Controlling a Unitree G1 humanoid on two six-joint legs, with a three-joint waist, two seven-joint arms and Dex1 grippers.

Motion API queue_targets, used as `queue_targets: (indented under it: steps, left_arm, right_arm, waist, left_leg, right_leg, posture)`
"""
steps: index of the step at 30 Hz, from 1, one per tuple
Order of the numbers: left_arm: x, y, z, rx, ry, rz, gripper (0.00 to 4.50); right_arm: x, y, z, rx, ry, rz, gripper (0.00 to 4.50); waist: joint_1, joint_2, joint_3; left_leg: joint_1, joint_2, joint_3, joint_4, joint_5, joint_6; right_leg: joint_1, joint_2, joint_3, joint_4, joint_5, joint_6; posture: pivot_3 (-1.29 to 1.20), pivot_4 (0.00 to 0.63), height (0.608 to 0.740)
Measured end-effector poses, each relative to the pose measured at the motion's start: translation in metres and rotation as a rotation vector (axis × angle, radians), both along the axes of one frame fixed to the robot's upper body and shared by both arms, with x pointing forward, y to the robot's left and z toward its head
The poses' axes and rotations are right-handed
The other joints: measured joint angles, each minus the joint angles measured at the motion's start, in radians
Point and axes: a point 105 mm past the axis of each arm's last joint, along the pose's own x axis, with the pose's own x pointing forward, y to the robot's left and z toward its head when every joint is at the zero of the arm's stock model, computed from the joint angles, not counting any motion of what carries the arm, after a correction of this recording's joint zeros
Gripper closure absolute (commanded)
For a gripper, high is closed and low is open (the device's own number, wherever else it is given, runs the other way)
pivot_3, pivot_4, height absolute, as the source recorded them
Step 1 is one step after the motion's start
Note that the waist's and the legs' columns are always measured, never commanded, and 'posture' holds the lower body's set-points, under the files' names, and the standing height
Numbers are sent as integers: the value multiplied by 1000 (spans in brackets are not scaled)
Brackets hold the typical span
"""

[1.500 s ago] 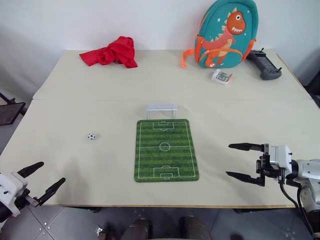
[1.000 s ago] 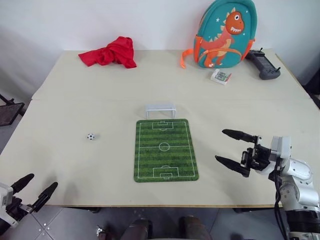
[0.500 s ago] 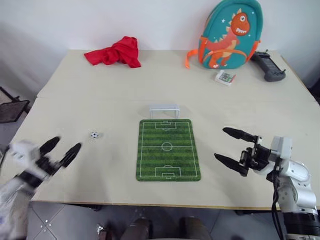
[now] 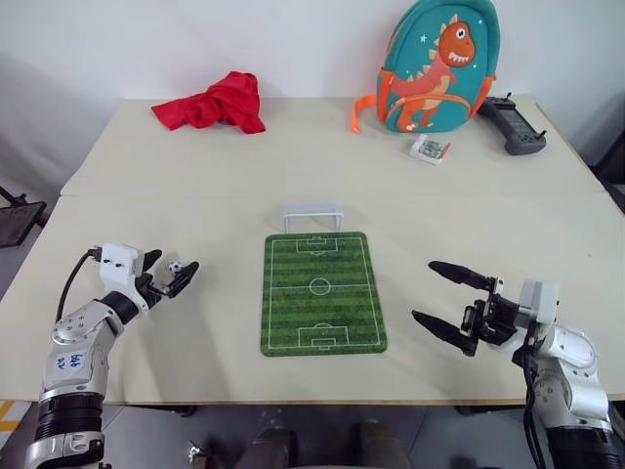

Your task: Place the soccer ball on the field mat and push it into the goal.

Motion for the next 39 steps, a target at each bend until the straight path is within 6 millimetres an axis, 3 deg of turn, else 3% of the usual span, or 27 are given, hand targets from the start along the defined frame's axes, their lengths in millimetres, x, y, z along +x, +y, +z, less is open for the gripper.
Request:
queue_targets:
  steps: [10,18,21,22,24,27,30,34,39]
  left_arm:
    - [0,-1,-3,-8,18,-11,3569]
    - [2,-12,-1,-34,-1,-51,3625]
    - [-9,-58,34,-13,-124,-328,3625]
    - [-20,-85,53,60,-180,-509,3625]
    - [-38,-116,68,187,-202,-747,3625]
    - [-57,-145,55,275,-113,-981,3625]
    - [-68,-169,33,284,-23,-1109,3625]
    - [-73,-193,10,310,22,-1163,3625]
    - [-73,-220,-10,294,37,-1161,3625]
  right_arm:
    - [1,1,1,0,-7,-16,0]
    - [3,2,4,-3,-21,-12,0]
    - [3,-2,8,-39,-30,7,0]
    - [0,-6,10,-91,-35,41,0]
    - [-8,-14,15,-194,-43,107,0]
    - [-20,-29,18,-311,-13,172,0]
    - [-30,-44,9,-353,99,165,0]
    - [-37,-50,3,-358,149,156,0]
    - [-48,-40,-3,-333,151,183,0]
  waist:
    - [0,0,0]
    - [1,0,0]
    - [8,-1,1]
    - [14,-1,1]
    - [19,1,0]
    - [21,5,-1]
    - [22,5,-1]
    - [21,4,0]
    - [25,3,0]
  left_leg:
    - [0,0,0,1,0,0]
    - [0,0,0,2,0,0]
    - [-2,0,-1,3,0,0]
    - [-2,0,0,4,0,0]
    - [0,0,0,2,0,0]
    - [3,1,1,-2,0,0]
    - [1,2,0,-2,0,0]
    - [1,1,1,-1,0,0]
    - [0,1,1,1,0,0]
  right_leg:
    - [0,0,0,1,0,0]
    - [0,0,0,1,0,0]
    - [0,0,0,1,0,0]
    - [0,-1,0,0,0,0]
    - [2,-1,0,-2,0,0]
    - [4,0,0,-4,0,0]
    - [3,1,0,-5,0,-1]
    - [3,1,0,-6,0,0]
    - [3,1,0,-5,0,0]
  posture:
    - [0,150,740]
    - [0,150,740]
    - [0,150,740]
    - [0,150,740]
    - [0,150,740]
    - [0,150,740]
    - [0,150,740]
    - [0,150,740]
    - [0,150,740]
